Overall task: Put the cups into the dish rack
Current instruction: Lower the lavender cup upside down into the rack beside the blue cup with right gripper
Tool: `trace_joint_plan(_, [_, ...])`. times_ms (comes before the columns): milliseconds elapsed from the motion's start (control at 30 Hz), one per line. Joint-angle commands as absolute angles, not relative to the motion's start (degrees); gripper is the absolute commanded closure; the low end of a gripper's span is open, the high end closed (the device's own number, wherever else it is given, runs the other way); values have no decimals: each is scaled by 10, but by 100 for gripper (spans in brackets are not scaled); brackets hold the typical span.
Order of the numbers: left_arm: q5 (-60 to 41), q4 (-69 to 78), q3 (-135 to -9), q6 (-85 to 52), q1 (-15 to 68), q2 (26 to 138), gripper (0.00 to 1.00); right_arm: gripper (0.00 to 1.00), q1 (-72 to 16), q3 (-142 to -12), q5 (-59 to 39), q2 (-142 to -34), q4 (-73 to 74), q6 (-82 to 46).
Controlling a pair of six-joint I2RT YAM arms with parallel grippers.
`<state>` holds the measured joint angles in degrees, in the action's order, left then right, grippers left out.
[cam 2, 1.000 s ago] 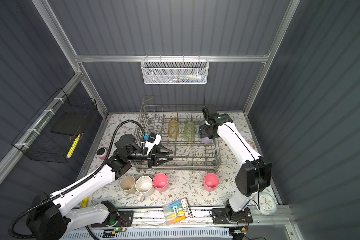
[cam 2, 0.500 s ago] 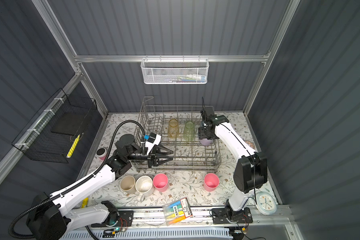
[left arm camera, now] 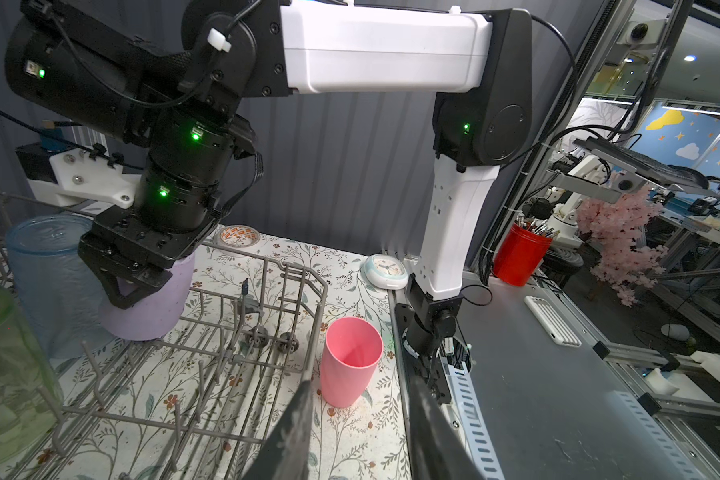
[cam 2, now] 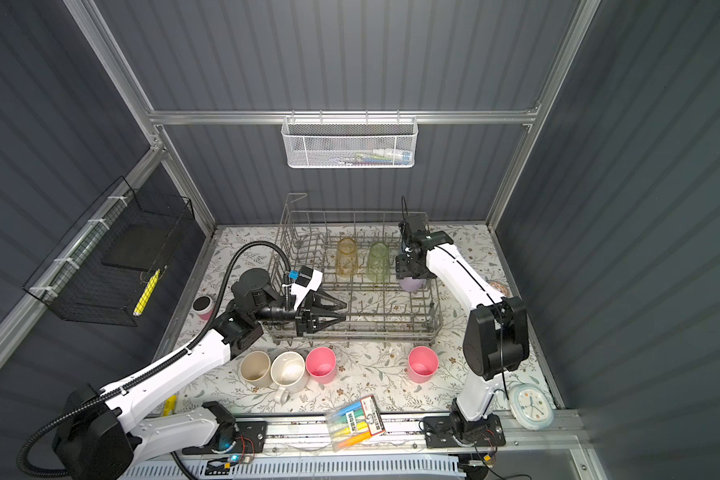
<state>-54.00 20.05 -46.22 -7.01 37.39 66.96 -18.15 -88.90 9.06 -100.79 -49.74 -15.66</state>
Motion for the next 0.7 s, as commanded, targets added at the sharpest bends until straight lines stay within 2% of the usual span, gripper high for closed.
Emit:
trace_joint_plan(0, [-547,191,-460,-58,370,660,62,43,-178,-883,96,-1017,-485,-165])
trace_joint_plan(667, [-546,185,-457,-55,371,656,62,27,-177,-870,95,-1028,-464,-174])
